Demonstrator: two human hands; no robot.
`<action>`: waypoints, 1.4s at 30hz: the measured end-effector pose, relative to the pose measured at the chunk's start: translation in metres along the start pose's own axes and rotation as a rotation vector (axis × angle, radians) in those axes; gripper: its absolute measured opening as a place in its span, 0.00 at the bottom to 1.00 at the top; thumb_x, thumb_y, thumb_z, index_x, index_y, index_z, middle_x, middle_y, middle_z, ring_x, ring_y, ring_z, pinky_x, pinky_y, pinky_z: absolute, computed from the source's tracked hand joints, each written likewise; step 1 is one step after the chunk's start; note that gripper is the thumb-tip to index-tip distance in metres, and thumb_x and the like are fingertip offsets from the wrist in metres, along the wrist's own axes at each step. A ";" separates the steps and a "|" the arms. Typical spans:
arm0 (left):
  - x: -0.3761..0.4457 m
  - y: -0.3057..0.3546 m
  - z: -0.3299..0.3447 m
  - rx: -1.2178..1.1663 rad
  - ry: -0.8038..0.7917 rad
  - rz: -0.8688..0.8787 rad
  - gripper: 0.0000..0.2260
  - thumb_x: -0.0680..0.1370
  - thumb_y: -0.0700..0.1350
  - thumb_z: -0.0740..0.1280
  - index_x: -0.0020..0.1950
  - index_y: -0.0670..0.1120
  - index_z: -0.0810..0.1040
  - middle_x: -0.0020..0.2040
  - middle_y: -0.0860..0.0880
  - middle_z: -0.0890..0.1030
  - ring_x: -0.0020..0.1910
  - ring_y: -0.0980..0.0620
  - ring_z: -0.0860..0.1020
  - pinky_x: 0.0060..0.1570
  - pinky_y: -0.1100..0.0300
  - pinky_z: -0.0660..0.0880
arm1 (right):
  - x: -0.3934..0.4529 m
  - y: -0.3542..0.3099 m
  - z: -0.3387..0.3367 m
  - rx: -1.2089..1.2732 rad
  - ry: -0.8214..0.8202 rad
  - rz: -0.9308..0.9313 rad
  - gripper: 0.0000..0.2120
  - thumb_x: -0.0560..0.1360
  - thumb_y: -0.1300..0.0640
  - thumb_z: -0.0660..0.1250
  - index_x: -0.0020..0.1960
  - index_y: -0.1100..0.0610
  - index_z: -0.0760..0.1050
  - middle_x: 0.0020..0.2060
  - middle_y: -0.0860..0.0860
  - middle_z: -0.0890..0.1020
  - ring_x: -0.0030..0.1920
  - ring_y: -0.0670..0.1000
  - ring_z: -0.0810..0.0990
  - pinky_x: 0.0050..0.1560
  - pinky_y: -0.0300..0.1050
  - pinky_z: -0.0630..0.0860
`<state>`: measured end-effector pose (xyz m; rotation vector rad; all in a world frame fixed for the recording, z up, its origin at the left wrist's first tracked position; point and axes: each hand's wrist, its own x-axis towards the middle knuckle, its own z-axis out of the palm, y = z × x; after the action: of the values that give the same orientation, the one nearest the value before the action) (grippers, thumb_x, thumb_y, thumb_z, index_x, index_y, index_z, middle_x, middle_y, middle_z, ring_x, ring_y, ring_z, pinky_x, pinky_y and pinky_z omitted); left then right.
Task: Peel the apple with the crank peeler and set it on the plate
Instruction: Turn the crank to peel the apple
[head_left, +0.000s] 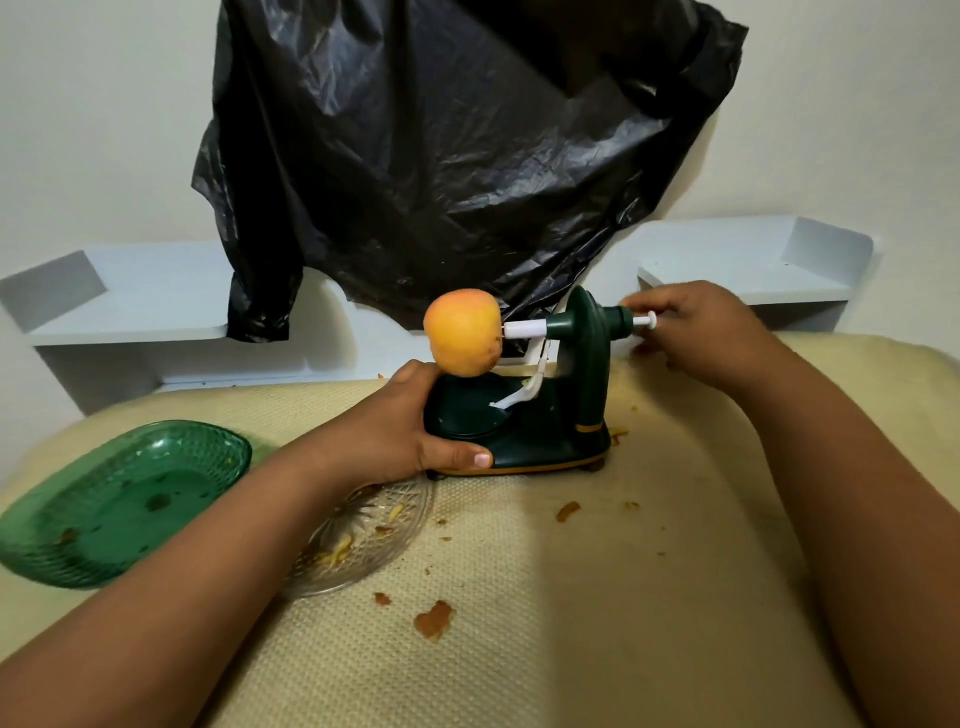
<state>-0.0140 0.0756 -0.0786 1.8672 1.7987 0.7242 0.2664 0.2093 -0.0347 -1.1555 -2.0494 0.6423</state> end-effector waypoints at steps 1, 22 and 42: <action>0.000 0.000 0.000 -0.003 -0.002 0.000 0.44 0.66 0.59 0.80 0.77 0.53 0.64 0.69 0.52 0.68 0.68 0.52 0.70 0.70 0.50 0.71 | -0.002 0.000 -0.003 -0.056 -0.061 0.022 0.07 0.77 0.57 0.69 0.45 0.48 0.84 0.40 0.47 0.85 0.37 0.46 0.84 0.37 0.41 0.74; 0.002 -0.003 -0.003 -0.040 -0.084 -0.032 0.52 0.59 0.67 0.77 0.79 0.54 0.61 0.73 0.51 0.68 0.73 0.49 0.70 0.72 0.49 0.70 | -0.028 -0.023 -0.047 0.614 -0.460 -0.253 0.11 0.63 0.54 0.78 0.36 0.61 0.83 0.39 0.54 0.76 0.29 0.47 0.66 0.25 0.36 0.64; 0.004 -0.005 -0.003 0.009 -0.082 -0.025 0.45 0.68 0.60 0.79 0.79 0.54 0.60 0.72 0.51 0.67 0.71 0.50 0.69 0.72 0.48 0.70 | 0.001 -0.033 0.008 0.738 0.215 -0.005 0.08 0.78 0.54 0.68 0.48 0.44 0.85 0.37 0.49 0.76 0.23 0.46 0.68 0.23 0.35 0.65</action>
<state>-0.0196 0.0797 -0.0793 1.8494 1.7735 0.6230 0.2423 0.1941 -0.0170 -0.7362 -1.4301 1.0969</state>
